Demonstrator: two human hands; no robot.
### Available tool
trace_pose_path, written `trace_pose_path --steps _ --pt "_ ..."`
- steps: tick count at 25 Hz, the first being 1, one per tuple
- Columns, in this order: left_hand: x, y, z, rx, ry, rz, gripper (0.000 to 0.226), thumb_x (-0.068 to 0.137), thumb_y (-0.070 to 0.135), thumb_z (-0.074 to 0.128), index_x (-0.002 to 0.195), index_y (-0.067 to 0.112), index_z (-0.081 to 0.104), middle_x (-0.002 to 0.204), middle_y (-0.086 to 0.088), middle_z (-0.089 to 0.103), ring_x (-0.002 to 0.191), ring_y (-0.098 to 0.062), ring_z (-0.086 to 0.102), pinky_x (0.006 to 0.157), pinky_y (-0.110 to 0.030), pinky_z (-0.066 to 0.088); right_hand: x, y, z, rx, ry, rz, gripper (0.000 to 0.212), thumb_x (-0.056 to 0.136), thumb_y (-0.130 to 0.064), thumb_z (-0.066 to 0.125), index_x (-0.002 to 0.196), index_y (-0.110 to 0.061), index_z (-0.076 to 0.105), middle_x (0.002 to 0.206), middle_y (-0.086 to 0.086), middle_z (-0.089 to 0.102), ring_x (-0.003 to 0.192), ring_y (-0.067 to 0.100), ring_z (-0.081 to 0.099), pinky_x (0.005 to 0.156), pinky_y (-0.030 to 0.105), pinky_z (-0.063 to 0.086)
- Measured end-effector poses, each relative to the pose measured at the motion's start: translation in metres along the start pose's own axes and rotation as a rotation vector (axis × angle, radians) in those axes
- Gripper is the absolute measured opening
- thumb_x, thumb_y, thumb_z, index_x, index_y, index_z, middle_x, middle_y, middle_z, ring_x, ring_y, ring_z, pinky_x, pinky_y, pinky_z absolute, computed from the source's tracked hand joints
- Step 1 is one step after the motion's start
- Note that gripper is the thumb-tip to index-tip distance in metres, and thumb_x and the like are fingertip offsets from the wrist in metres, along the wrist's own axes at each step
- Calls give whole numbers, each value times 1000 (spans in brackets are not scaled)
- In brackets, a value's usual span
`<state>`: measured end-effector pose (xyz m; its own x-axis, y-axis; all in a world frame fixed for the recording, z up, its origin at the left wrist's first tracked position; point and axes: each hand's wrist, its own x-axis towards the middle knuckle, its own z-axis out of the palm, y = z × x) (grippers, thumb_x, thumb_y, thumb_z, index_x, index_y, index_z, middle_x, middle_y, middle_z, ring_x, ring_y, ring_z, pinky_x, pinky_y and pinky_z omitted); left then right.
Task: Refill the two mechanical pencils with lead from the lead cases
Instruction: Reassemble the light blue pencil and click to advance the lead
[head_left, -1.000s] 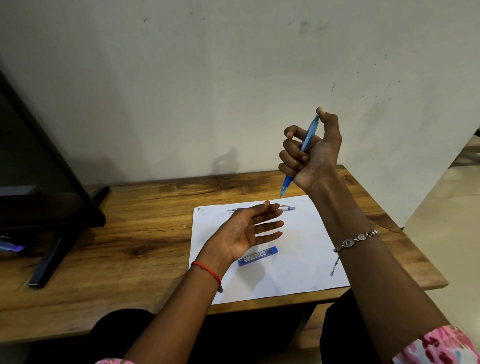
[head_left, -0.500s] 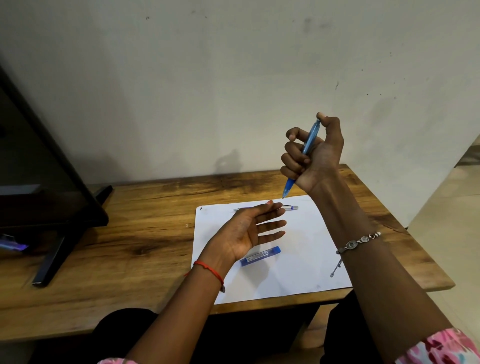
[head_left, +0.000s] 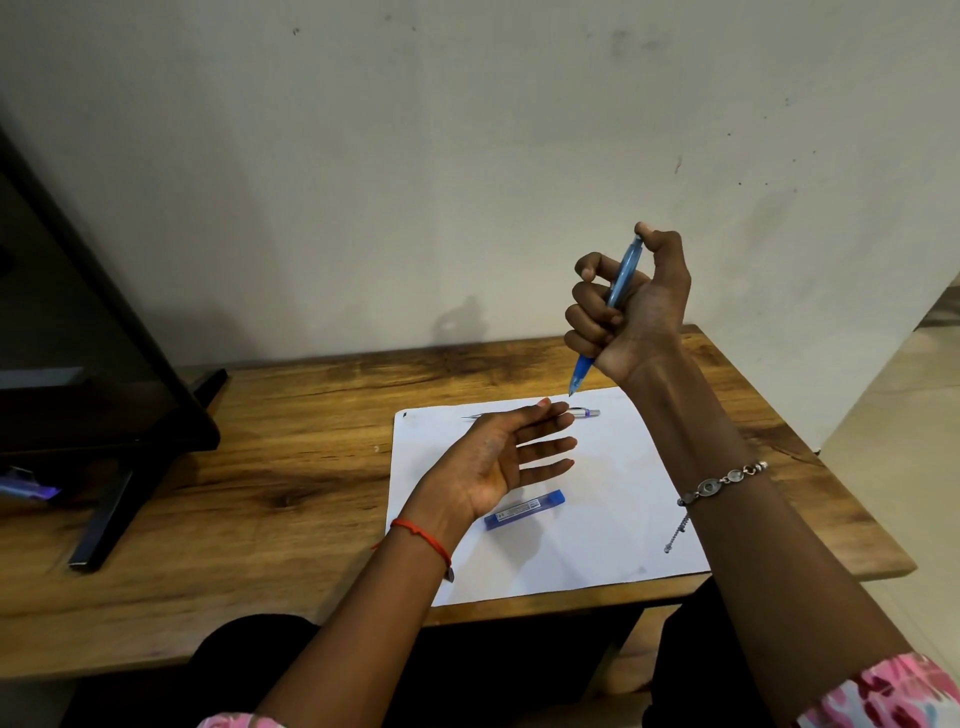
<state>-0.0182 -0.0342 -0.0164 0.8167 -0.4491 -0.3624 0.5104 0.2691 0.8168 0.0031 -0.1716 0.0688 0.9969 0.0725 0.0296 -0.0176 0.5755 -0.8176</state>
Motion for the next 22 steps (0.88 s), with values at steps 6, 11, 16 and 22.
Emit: trace_pose_path --steps 6,11,16,22 --pt "0 0 1 7 4 -4 18 89 22 55 92 11 69 79 0 74 73 -15 70 69 -31 59 1 -1 0 4 6 -9 57 86 -55 28 55 -12 47 34 -6 22 31 8 15 39 13 14" --pt "0 0 1 7 11 -7 18 89 21 55 90 11 70 78 0 74 73 -16 70 70 -31 58 1 0 -1 4 12 -12 57 86 -57 29 57 -11 47 34 -6 21 31 9 14 40 14 14" --pt "0 -1 2 -1 10 -14 18 89 20 55 91 11 70 79 -1 74 75 -17 70 70 -31 58 1 1 -1 2 19 -13 58 86 -57 29 56 -11 48 34 -6 22 31 8 15 40 14 14" --pt "1 -1 1 5 11 -12 18 89 20 55 90 11 70 78 0 74 73 -16 70 69 -31 58 1 2 -2 -2 11 -15 57 87 -55 27 56 -12 47 34 -6 22 31 8 16 39 13 16"
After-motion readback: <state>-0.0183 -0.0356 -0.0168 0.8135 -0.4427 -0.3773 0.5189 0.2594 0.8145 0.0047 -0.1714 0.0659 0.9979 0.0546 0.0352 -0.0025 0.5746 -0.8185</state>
